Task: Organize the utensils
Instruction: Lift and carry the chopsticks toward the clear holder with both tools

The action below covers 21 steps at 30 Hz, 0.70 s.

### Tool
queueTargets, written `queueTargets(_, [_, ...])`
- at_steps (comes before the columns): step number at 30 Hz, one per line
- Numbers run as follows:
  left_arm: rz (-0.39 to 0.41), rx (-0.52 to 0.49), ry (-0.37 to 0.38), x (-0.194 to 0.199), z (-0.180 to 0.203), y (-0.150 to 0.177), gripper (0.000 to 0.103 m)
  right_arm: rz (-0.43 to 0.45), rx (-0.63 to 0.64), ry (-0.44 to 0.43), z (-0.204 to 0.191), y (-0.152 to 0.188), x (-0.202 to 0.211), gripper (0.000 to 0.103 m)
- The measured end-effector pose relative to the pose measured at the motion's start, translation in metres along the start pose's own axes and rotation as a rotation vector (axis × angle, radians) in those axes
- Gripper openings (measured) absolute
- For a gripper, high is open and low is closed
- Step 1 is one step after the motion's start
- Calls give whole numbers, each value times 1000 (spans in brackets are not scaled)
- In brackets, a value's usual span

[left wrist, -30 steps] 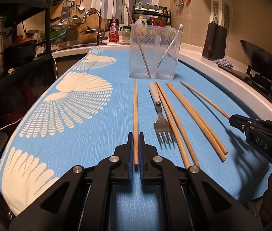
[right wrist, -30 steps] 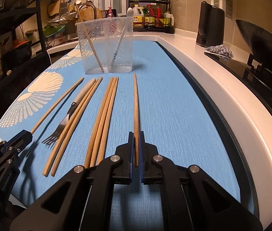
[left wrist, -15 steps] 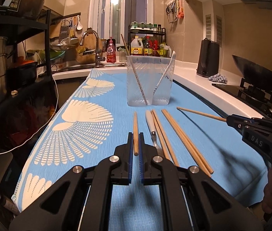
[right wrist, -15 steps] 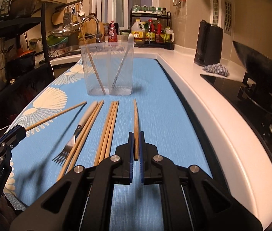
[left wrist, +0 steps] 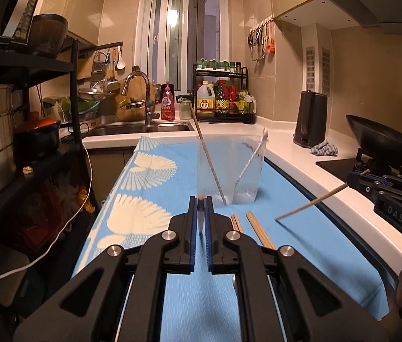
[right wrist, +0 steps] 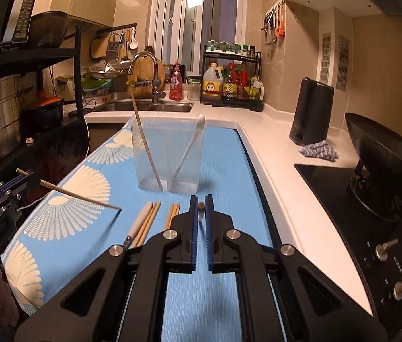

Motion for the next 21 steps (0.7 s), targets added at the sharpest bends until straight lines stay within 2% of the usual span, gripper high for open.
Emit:
queueTargets(7, [-66, 44, 80, -17, -11, -47, 5, -19, 2, -55, 2, -43, -2, 5])
queueTargets(15, [-189, 70, 134, -34, -10, -79, 5, -49, 6, -103, -1, -80, -6, 5])
queueTargets(21, [-210, 90, 162, -40, -11, -112, 5, -41, 11, -139, -10, -113, -7, 5])
Point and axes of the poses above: each gripper's, at about its wrist camera, not at the fingertips, and x roughly against the way its jaws point, z to its right, y to its underside, the point moved 10 cm from there along -x, roughly the way its jaws point, and after that the axes turned 1 degree about -z, right-handed, at the moved point
